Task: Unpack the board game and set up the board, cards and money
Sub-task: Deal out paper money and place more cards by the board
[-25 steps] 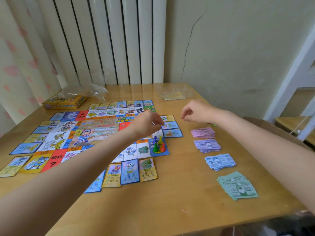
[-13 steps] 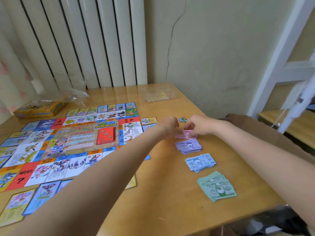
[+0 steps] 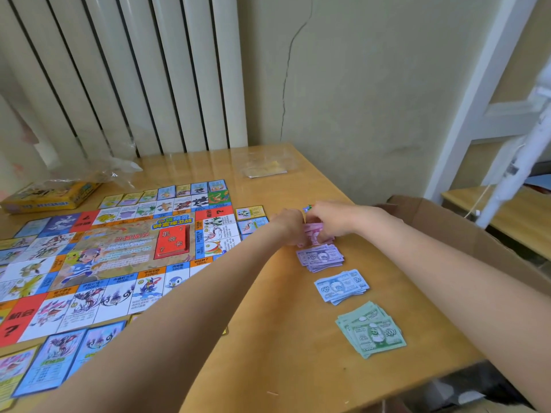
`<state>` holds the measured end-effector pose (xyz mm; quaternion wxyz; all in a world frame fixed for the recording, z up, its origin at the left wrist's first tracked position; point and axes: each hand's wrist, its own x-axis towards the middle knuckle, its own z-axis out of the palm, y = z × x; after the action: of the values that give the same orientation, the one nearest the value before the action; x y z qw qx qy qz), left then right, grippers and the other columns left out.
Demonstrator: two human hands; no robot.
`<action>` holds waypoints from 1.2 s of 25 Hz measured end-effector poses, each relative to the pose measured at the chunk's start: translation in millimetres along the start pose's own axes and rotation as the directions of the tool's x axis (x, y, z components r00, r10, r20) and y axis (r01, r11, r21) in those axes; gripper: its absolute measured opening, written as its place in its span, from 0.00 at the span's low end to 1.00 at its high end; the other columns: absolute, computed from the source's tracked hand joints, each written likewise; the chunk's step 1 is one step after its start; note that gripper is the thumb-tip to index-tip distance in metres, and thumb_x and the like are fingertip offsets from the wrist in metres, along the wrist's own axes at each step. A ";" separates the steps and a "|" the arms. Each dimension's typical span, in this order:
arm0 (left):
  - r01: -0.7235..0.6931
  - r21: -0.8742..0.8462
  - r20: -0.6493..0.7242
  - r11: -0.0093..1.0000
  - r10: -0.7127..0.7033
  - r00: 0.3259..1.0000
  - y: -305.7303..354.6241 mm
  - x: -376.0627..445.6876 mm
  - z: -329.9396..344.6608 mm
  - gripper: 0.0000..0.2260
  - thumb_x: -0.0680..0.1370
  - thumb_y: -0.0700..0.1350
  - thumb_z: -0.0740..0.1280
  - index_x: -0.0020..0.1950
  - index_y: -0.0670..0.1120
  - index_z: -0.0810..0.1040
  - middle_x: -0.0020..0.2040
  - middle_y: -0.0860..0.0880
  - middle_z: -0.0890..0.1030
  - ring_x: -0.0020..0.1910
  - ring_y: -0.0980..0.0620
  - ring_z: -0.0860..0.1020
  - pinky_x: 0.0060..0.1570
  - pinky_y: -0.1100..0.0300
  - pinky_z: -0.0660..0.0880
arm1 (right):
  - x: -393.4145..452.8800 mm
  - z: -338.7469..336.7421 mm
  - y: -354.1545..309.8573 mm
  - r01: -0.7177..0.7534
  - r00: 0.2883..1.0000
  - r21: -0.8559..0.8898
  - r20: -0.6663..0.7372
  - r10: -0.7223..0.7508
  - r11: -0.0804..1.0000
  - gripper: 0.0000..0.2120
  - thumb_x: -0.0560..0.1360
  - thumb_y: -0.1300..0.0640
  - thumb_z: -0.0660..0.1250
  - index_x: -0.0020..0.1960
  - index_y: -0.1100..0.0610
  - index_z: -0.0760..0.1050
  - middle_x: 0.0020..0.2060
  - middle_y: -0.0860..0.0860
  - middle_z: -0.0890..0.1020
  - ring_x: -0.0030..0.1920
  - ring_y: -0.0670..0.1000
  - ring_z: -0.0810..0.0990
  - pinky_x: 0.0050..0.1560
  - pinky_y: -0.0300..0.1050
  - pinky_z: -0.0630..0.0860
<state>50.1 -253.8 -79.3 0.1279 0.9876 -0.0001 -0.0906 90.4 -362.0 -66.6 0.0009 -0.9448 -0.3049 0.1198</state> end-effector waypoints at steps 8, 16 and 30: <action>-0.138 -0.766 -0.265 0.628 -0.113 0.958 -25.2 -25.1 -51.4 0.10 0.77 0.37 0.64 0.36 0.44 0.75 0.35 0.44 0.75 0.38 0.48 0.73 0.34 0.68 0.68 | 0.0 -19.1 -11.3 0.155 0.928 0.594 -0.361 0.090 0.790 0.04 0.76 0.66 0.61 0.48 0.63 0.75 0.37 0.58 0.76 0.39 0.58 0.76 0.34 0.42 0.69; -0.134 -0.991 -0.133 -0.010 -0.069 0.989 -64.4 -60.7 -70.0 0.13 0.82 0.44 0.53 0.54 0.41 0.75 0.52 0.41 0.77 0.44 0.48 0.77 0.46 0.56 0.75 | -1.8 -33.2 -93.0 0.177 0.983 0.983 -0.175 -0.054 0.048 0.10 0.77 0.71 0.58 0.43 0.61 0.75 0.33 0.53 0.81 0.31 0.46 0.81 0.36 0.41 0.80; -0.076 -0.980 -0.064 -0.184 -0.070 0.995 -76.9 -77.3 -66.2 0.11 0.82 0.41 0.55 0.55 0.39 0.75 0.52 0.43 0.80 0.47 0.50 0.78 0.51 0.59 0.74 | -9.0 -37.4 -99.9 0.179 0.977 0.983 -0.181 0.115 0.025 0.04 0.74 0.72 0.63 0.44 0.68 0.76 0.40 0.58 0.80 0.36 0.51 0.80 0.35 0.36 0.80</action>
<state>-15.9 -160.9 -22.0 0.8415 0.5351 0.0731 -0.0105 34.2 -283.2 -20.7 0.6948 -0.6741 -0.1537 0.1980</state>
